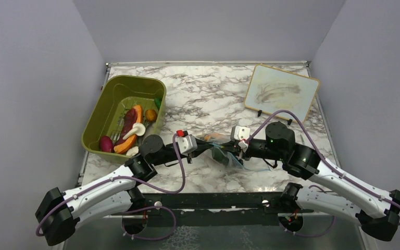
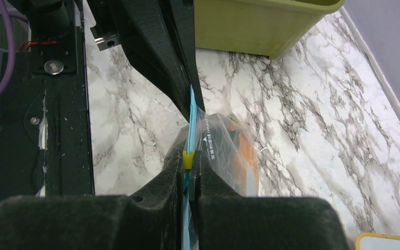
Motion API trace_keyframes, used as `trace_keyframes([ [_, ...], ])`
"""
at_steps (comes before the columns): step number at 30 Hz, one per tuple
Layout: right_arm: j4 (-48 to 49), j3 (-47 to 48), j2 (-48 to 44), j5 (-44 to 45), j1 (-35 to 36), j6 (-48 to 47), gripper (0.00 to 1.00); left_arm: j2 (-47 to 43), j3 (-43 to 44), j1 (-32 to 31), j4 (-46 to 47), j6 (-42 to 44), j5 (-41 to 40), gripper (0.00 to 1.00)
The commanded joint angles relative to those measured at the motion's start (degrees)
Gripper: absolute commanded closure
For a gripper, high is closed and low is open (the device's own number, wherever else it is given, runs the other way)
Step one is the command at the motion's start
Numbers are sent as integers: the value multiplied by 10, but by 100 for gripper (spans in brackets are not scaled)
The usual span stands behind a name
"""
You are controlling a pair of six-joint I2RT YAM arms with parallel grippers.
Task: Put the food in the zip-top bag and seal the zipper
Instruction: Zip the zipper food storage bag at the center of the board.
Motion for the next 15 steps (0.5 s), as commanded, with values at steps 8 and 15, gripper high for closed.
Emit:
trace_keyframes([
  [8, -33, 28, 1, -47, 0, -17, 99, -37, 29, 12, -45, 72, 72, 61],
  [15, -20, 40, 14, -80, 0, -22, 99, -15, 96, 12, -177, 147, 145, 49],
])
